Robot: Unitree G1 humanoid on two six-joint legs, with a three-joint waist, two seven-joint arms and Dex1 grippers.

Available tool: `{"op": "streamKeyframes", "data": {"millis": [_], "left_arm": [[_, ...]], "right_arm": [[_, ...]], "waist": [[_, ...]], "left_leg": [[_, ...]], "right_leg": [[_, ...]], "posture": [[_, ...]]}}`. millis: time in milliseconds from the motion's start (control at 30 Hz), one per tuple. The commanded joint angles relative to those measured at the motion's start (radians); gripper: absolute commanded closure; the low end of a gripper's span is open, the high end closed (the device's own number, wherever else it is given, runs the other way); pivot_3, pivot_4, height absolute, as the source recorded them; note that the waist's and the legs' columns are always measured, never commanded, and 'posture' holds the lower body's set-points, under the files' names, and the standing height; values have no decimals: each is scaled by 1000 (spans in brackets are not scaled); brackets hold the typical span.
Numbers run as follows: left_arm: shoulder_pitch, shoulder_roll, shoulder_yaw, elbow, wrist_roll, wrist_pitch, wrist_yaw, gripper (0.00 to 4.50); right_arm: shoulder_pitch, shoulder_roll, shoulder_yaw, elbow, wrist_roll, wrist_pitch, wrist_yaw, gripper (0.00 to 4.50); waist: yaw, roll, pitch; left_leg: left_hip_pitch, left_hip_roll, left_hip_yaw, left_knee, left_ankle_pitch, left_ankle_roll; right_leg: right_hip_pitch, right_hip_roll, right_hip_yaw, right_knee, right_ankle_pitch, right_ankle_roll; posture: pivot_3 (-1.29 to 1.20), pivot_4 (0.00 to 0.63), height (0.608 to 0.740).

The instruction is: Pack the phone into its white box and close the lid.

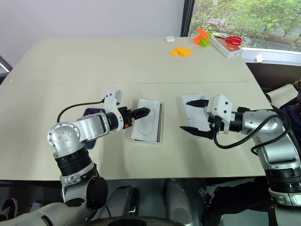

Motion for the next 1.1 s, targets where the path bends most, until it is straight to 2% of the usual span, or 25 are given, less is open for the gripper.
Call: {"op": "streamKeyframes", "data": {"millis": [33, 300, 433, 533, 733, 767, 967, 1100], "left_arm": [[-21, 29, -14, -37, -64, 8, -33, 296], [-16, 127, -6, -22, -151, 8, -40, 296], [-10, 122, -17, -3, -119, 3, -47, 296], [7, 98, -59, 3, -75, -20, -47, 1086], [15, 106, -153, 50, 21, -10, -59, 4123], [15, 104, -154, 59, 28, 0, -65, 4423], [9, 46, -128, 102, 83, 8, -68, 4423], [14, 24, -156, 123, 118, 7, -94, 4423]], "right_arm": [[-22, 6, -11, -1, 4, -17, -7, 0], [-32, 17, -7, 9, -4, -26, -10, 0], [-40, 23, -3, 16, -12, -29, -12, 0], [-48, 29, -2, 20, -16, -29, -17, 0], [-53, 35, 1, 20, -24, -30, -26, 0], [-53, 35, 0, 20, -26, -31, -28, 0], [-47, 36, -7, 19, -32, -35, -45, 0], [-43, 37, -12, 15, -39, -40, -63, 0]], "waist": [[0, 0, 0], [0, 0, 0], [0, 0, 0], [1, 0, 0], [1, 0, 0], [0, 0, 0], [1, 0, 0], [1, 0, 0]], "left_leg": [[0, 0, 0, 0, 0, 0], [0, 0, 0, 0, 0, 0], [0, 0, 0, 0, 0, 0], [0, 0, 0, 0, 0, 0], [0, 0, -1, 0, 0, 0], [0, 0, -1, 0, 0, 0], [0, 0, -1, 0, 0, 0], [0, 0, 0, 0, 0, 0]], "right_leg": [[0, 0, 0, 0, 0, 0], [0, 0, 0, 0, 1, -1], [0, 0, 0, 0, 1, -1], [0, 0, 0, 0, 2, -2], [0, 0, 0, 0, 2, -3], [0, 0, 0, 0, 1, -2], [0, 0, 0, 0, 1, -2], [0, 0, 0, 0, 1, -2]], "posture": [[0, 150, 740], [0, 150, 740], [0, 150, 740], [0, 150, 740], [0, 150, 740], [0, 150, 740], [0, 150, 740], [0, 150, 740]]}}
